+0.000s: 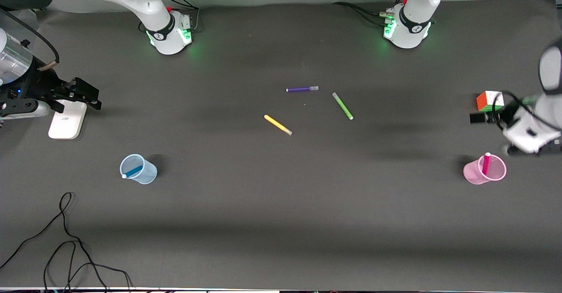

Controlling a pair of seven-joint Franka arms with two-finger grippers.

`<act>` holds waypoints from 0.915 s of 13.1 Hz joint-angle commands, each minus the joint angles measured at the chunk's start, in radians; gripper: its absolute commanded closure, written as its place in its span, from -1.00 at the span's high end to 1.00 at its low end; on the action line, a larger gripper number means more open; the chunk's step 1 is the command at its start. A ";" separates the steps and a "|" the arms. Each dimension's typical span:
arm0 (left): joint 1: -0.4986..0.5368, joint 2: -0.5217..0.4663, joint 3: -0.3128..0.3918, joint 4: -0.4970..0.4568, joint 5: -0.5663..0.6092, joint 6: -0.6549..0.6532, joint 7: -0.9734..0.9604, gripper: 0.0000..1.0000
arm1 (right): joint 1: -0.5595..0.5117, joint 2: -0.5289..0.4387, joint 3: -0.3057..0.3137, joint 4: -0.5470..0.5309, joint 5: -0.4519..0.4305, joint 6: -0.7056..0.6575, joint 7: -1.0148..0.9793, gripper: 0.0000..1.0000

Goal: Place pink and blue markers in matching cups

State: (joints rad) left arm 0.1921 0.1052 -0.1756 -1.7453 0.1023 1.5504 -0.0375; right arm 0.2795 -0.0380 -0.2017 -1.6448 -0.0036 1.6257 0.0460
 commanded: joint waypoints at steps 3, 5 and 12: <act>-0.082 -0.228 0.007 -0.094 -0.047 0.002 -0.022 0.99 | -0.002 -0.005 0.001 0.003 0.017 -0.017 0.034 1.00; -0.103 -0.275 0.007 -0.094 -0.076 0.002 -0.024 0.99 | -0.003 -0.003 -0.002 0.003 0.016 -0.017 0.034 1.00; -0.224 -0.289 0.123 -0.095 -0.098 -0.003 -0.018 0.99 | -0.006 0.007 -0.008 0.006 0.016 -0.006 0.032 1.00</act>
State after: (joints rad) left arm 0.0734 -0.1691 -0.1546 -1.8236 0.0138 1.5444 -0.0466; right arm 0.2753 -0.0365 -0.2066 -1.6471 -0.0033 1.6246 0.0586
